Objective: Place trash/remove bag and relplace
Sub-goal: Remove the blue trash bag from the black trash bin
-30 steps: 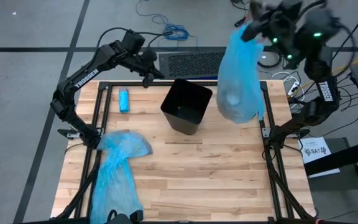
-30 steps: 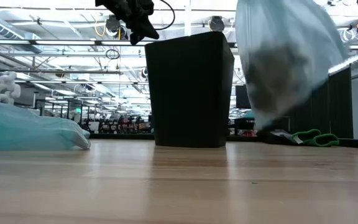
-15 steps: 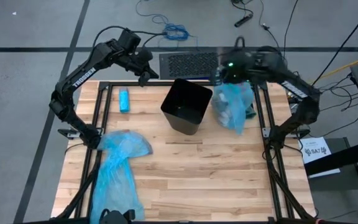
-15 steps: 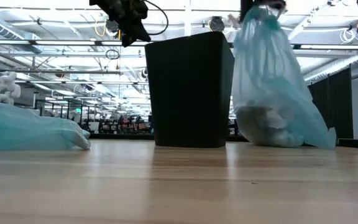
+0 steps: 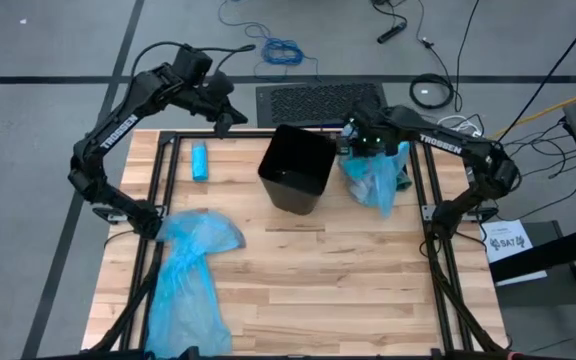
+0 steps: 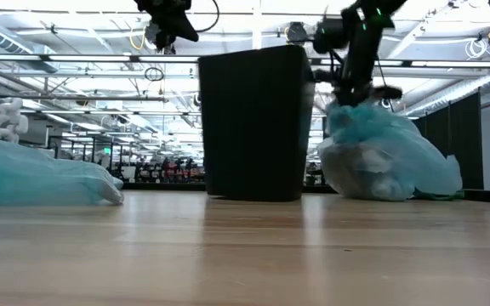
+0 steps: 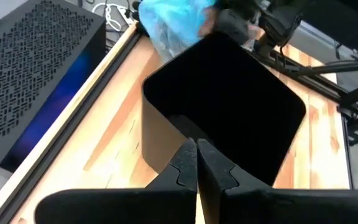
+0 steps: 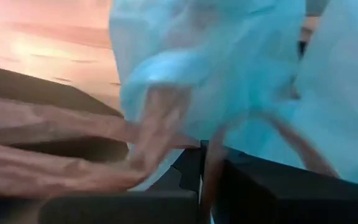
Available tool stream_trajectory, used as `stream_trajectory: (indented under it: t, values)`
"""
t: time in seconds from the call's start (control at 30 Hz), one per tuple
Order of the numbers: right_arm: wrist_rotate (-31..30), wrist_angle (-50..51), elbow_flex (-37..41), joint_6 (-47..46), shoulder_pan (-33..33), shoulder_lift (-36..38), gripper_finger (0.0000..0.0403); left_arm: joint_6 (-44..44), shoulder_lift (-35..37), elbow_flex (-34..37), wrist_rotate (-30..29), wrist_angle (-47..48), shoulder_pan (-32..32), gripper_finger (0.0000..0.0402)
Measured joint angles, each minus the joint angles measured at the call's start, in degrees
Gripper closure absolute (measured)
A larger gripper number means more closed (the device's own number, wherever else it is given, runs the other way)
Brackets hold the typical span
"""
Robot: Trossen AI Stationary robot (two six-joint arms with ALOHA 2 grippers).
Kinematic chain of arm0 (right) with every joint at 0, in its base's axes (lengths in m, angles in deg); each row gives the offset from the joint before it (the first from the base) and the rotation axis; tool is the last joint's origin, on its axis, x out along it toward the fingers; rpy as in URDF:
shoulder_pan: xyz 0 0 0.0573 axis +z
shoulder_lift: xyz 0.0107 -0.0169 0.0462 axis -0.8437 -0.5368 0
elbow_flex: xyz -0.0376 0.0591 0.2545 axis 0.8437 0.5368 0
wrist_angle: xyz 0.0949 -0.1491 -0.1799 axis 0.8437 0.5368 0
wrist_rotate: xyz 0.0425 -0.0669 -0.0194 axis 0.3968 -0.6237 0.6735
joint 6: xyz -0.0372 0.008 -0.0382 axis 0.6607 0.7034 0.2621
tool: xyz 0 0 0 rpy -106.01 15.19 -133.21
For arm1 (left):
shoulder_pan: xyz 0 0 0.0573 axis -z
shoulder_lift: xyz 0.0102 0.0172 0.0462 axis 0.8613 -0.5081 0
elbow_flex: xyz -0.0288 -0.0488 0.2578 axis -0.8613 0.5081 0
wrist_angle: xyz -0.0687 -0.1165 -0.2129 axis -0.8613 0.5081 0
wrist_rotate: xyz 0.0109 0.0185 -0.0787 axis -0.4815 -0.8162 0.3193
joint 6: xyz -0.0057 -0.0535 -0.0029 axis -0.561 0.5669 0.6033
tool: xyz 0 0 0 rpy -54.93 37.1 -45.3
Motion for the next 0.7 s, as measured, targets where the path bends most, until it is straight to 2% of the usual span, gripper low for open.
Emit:
stream_trajectory:
  t: [0.07,0.17,0.3,0.6,0.7]
  values:
    - [5.88,-6.65,4.27,0.77,-2.72,0.06,0.0403,1.25,0.92,0.00,-0.37,-0.02,-0.02,0.0401]
    - [9.42,-13.48,10.44,0.48,-5.58,-0.88,0.0403,2.94,2.33,0.00,-2.87,-0.01,-0.01,0.0401]
    - [13.91,-19.67,14.18,1.32,-8.73,0.00,0.0403,5.50,4.25,0.00,-5.23,-0.24,0.07,0.0401]
    - [14.10,-17.84,24.52,6.88,-13.41,-1.12,0.0403,11.87,5.70,0.06,-8.85,-2.45,1.00,0.0401]
    - [16.50,-18.94,25.89,10.17,-13.46,-0.96,0.0403,12.30,5.76,0.07,-9.50,-3.27,1.61,0.0401]
